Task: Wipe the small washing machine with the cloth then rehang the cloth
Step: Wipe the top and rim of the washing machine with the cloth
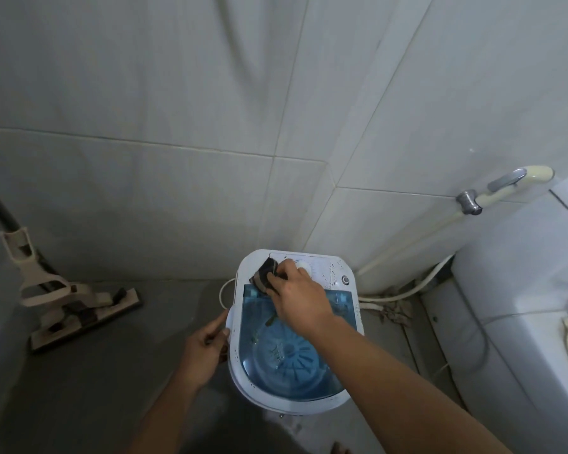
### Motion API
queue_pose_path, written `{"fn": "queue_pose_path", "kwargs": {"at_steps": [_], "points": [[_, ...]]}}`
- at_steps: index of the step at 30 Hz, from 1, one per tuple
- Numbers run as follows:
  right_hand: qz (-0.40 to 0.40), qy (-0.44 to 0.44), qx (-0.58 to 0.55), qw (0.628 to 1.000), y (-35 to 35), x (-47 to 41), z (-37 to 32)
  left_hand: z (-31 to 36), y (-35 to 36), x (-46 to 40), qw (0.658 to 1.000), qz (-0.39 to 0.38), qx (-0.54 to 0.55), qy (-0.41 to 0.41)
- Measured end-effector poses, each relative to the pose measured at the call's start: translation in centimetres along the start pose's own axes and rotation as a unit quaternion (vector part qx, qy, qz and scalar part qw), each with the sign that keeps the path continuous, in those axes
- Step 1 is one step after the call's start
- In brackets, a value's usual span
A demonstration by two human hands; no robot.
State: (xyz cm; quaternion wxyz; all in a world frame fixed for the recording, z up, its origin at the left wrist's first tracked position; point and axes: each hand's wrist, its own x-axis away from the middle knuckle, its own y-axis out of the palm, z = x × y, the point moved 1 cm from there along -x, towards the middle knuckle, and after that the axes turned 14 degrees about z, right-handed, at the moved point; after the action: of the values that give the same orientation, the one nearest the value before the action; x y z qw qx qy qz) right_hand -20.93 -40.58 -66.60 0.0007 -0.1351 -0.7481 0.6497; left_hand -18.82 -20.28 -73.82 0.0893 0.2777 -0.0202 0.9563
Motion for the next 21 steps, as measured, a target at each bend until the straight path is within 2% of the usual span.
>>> {"fn": "queue_pose_path", "kwargs": {"at_steps": [3,5,7,9,14,21], "points": [[-0.056,0.049,-0.083,0.994,-1.6,-2.3,0.9,-0.6,-0.1,0.5,1.000,0.004,0.001,-0.012],[-0.022,0.096,-0.106,0.990,-2.3,-4.3,1.7,-0.7,-0.2,0.4,1.000,0.006,0.000,-0.013],[0.003,0.114,-0.049,0.992,-2.0,-5.4,2.0,-0.5,-0.3,0.3,1.000,0.008,0.002,-0.012],[-0.007,0.115,0.010,0.993,-1.4,-5.1,1.8,-0.1,-0.3,0.4,1.000,0.008,0.003,-0.010],[0.002,0.092,0.054,0.994,-1.7,-4.5,1.0,0.4,-0.2,0.0,1.000,0.006,-0.004,-0.005],[-0.061,0.024,0.145,0.987,-2.6,-3.4,-0.9,0.5,0.0,-0.2,1.000,0.008,-0.015,-0.004]]}}
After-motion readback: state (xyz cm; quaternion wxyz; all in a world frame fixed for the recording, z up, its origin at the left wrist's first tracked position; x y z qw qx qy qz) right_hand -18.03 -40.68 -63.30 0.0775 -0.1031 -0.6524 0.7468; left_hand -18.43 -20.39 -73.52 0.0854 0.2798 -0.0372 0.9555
